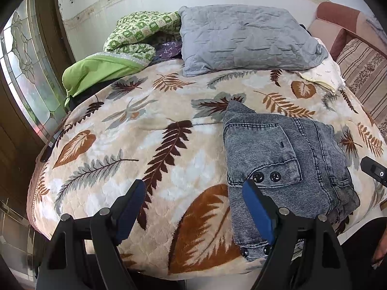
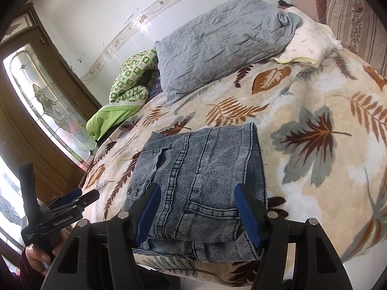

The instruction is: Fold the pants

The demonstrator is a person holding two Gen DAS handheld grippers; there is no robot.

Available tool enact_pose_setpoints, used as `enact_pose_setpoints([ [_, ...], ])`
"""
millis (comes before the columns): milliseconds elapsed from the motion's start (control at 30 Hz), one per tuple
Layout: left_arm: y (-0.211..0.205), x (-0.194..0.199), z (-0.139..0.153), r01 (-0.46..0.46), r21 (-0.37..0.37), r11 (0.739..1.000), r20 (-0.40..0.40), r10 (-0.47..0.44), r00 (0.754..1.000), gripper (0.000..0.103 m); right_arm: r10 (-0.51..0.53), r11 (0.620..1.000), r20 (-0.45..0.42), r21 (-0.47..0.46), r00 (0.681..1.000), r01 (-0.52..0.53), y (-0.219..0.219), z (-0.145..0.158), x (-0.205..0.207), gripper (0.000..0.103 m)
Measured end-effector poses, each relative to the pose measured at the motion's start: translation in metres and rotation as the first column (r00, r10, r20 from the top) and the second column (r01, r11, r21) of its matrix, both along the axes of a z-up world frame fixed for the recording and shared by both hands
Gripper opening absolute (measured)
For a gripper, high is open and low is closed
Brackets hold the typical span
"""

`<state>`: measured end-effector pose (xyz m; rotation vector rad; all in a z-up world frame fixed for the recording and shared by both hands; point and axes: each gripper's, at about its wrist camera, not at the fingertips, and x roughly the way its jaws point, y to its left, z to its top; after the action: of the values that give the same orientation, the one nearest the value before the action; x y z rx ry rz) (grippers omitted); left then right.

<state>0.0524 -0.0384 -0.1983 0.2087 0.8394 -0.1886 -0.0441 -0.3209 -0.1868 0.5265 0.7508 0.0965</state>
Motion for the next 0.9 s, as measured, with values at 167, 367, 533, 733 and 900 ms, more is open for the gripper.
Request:
enact_pose_setpoints([
  [167, 0.000, 0.001, -0.003, -0.004, 0.001, 1.000, -0.006, 0.004, 1.000, 0.082, 0.002, 1.000, -0.003, 0.000, 1.000, -0.002, 0.001, 0.000, 0.001, 0.067],
  [367, 0.000, 0.003, -0.005, -0.007, 0.003, 1.000, -0.012, 0.007, 1.000, 0.082, 0.007, 1.000, -0.008, -0.003, 1.000, -0.007, 0.002, -0.002, 0.002, 0.067],
  [533, 0.000, 0.005, -0.007, -0.009, 0.004, 1.000, -0.017, 0.009, 1.000, 0.082, 0.010, 1.000, -0.011, -0.002, 1.000, -0.010, 0.003, -0.002, 0.003, 0.067],
  [733, -0.001, 0.007, -0.010, -0.009, 0.008, 1.000, -0.025, 0.009, 1.000, 0.082, 0.017, 1.000, -0.016, -0.002, 1.000, -0.017, 0.004, -0.004, 0.006, 0.067],
  [900, 0.000, 0.010, -0.012, -0.013, 0.010, 1.000, -0.031, 0.013, 0.999, 0.082, 0.023, 1.000, -0.021, -0.003, 1.000, -0.023, 0.005, -0.005, 0.008, 0.067],
])
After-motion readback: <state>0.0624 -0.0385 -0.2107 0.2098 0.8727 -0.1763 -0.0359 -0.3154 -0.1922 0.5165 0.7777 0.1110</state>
